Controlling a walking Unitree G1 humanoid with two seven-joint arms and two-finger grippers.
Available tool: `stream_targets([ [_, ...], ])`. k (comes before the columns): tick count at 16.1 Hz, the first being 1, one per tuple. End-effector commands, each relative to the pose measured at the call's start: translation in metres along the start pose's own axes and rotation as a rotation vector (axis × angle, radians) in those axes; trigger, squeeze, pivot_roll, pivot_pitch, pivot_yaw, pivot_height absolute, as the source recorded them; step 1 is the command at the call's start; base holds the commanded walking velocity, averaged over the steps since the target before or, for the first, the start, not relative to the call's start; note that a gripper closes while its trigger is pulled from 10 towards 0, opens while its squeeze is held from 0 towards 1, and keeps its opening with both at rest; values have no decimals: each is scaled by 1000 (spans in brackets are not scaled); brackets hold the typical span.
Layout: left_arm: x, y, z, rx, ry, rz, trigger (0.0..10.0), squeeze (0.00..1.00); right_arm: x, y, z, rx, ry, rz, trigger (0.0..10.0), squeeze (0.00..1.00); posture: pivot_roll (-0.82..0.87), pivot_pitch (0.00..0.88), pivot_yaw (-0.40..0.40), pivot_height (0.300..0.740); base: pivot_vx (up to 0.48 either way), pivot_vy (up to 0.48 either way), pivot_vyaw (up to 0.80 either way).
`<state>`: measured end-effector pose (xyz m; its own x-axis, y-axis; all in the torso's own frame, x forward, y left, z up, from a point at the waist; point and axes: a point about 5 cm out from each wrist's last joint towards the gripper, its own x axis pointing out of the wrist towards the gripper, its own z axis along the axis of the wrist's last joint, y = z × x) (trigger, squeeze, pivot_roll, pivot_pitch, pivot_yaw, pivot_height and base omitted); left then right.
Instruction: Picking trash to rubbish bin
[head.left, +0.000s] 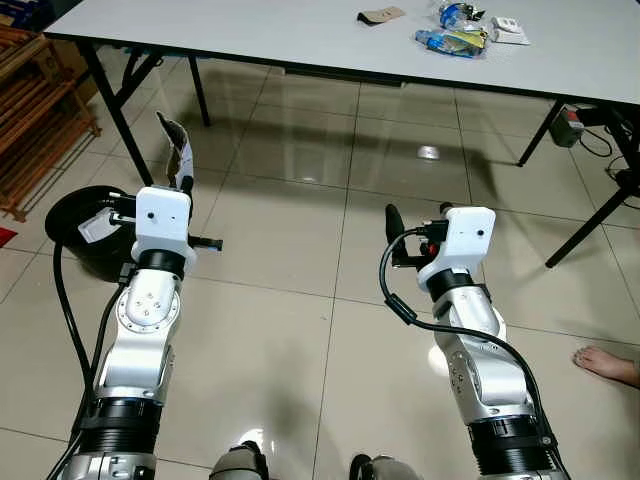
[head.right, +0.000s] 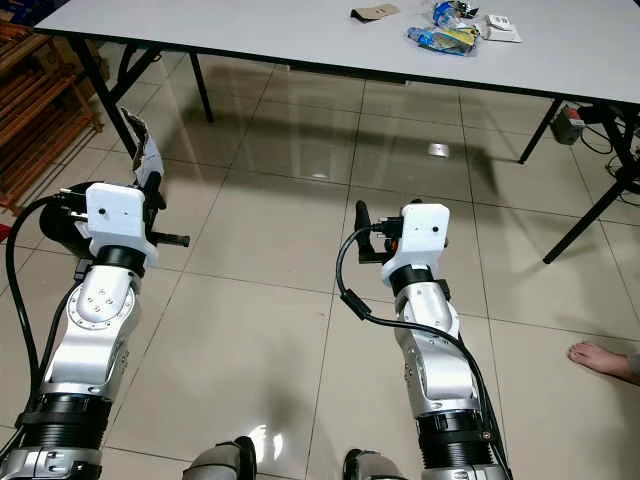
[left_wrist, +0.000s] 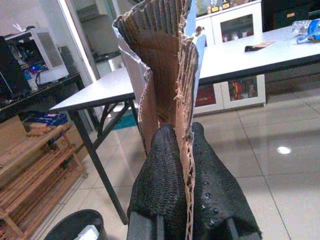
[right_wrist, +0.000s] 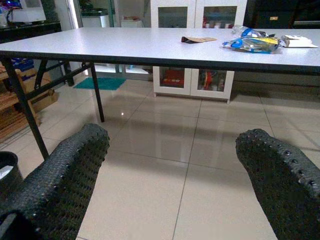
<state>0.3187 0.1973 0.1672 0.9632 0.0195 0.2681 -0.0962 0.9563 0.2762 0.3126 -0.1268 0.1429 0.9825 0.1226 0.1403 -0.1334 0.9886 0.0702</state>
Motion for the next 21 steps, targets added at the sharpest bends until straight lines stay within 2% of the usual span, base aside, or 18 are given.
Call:
stream_targets([
  [1,1,0,2,0,-8,-9,10000,0,0,-3,1,8,-4,-13,10000,0,-24,150,-33,740,0,0,0],
  [7,-2,-6,-7,-11,25,-34,10000,0,1,-6,0,2,-3,-24,10000,0,-24,139,-35,740,0,0,0],
  [13,-8,-16,-17,-33,61,-68,10000,0,4,-11,-3,-11,1,-38,10000,0,-22,91,-38,740,0,0,0],
  [15,-16,-24,-35,-54,128,-90,10000,0,4,-20,-15,-14,43,-80,10000,0,-25,41,-38,740,0,0,0],
  [17,-24,-31,-58,-56,214,-115,10000,0,0,-30,-36,21,117,-137,10000,0,-22,10,-42,740,0,0,0],
  [18,-31,-33,-77,-72,300,-125,10000,0,-6,-36,-57,32,210,-157,10000,0,-18,0,-46,740,0,0,0],
  [20,-36,-36,-87,-55,345,-149,10000,0,-10,-41,-71,-2,278,-162,10000,0,-10,0,-51,740,0,0,0],
  [21,-43,-38,-98,-15,389,-180,10000,0,-18,-45,-88,-13,363,-167,10000,0,-15,0,-53,740,0,0,0],
])
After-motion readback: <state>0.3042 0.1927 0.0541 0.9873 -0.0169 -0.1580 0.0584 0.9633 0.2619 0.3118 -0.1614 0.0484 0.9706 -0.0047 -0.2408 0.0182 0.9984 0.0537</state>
